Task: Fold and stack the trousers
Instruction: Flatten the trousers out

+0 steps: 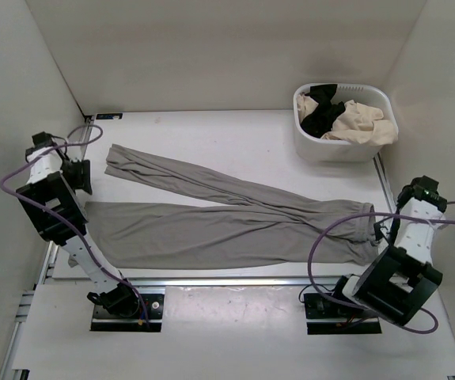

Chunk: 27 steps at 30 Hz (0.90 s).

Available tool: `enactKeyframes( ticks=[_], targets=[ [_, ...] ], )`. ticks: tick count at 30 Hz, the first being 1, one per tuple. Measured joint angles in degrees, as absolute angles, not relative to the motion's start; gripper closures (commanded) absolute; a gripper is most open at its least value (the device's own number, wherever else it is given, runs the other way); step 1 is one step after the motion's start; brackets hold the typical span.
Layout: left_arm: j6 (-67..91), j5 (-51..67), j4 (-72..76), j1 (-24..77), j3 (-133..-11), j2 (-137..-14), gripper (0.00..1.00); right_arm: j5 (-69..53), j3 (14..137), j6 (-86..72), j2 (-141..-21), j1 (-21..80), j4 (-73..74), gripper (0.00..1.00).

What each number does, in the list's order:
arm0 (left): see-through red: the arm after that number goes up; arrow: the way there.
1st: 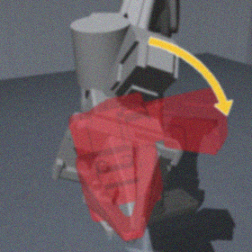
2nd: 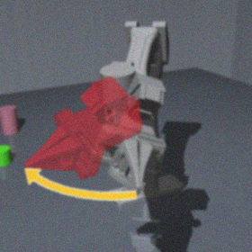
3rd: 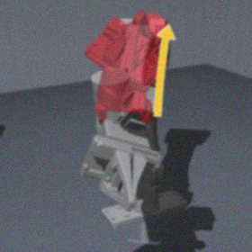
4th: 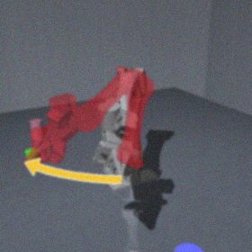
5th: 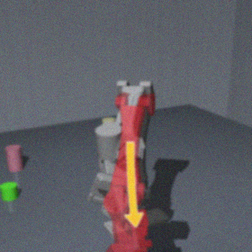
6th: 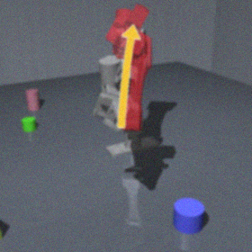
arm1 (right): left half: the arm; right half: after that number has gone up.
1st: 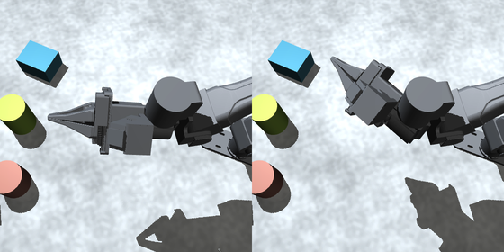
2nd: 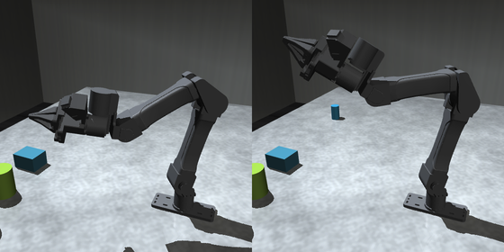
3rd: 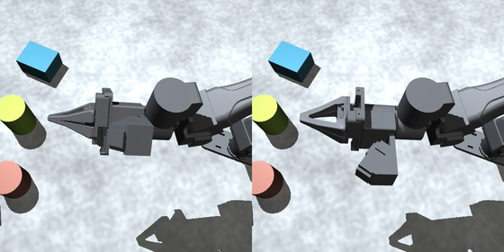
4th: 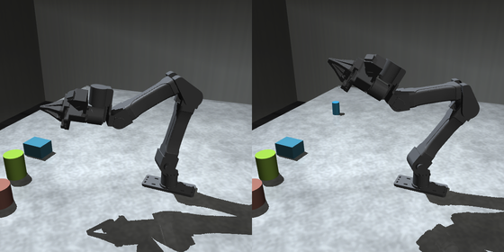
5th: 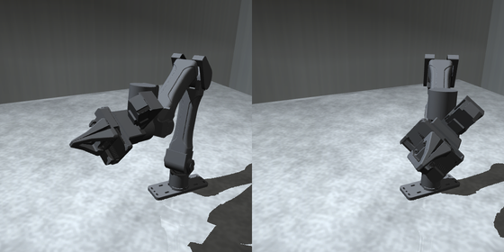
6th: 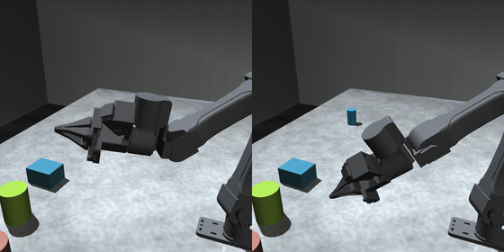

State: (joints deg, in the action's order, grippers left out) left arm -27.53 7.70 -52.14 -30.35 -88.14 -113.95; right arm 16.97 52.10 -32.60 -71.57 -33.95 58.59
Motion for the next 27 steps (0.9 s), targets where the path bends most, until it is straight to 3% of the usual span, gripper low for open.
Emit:
enactKeyframes(
  ticks=[7,14,20,25,27],
  targets=[
    [-25.6,15.6,-52.3,-26.5,-104.9,-115.4,0.24,17.6,60.1,-34.4,-68.1,-31.6,59.9,0.36],
    [-18.7,24.0,-48.8,-21.4,-128.2,-134.7,0.21,8.5,64.0,-30.4,-76.0,-29.0,51.9,0.35],
    [-15.3,23.2,-47.0,-19.2,-128.7,-144.6,0.01,6.9,68.5,-28.0,-85.6,-22.8,48.7,0.34],
    [-13.9,23.2,-44.5,-18.1,-129.5,-144.7,0.0,9.1,69.3,-27.9,-90.2,-20.9,47.1,0.33],
    [-13.8,23.2,-44.3,-18.0,-129.5,-145.1,0.08,10.4,69.5,-27.9,-91.9,-21.0,46.8,0.33]
  ],
)
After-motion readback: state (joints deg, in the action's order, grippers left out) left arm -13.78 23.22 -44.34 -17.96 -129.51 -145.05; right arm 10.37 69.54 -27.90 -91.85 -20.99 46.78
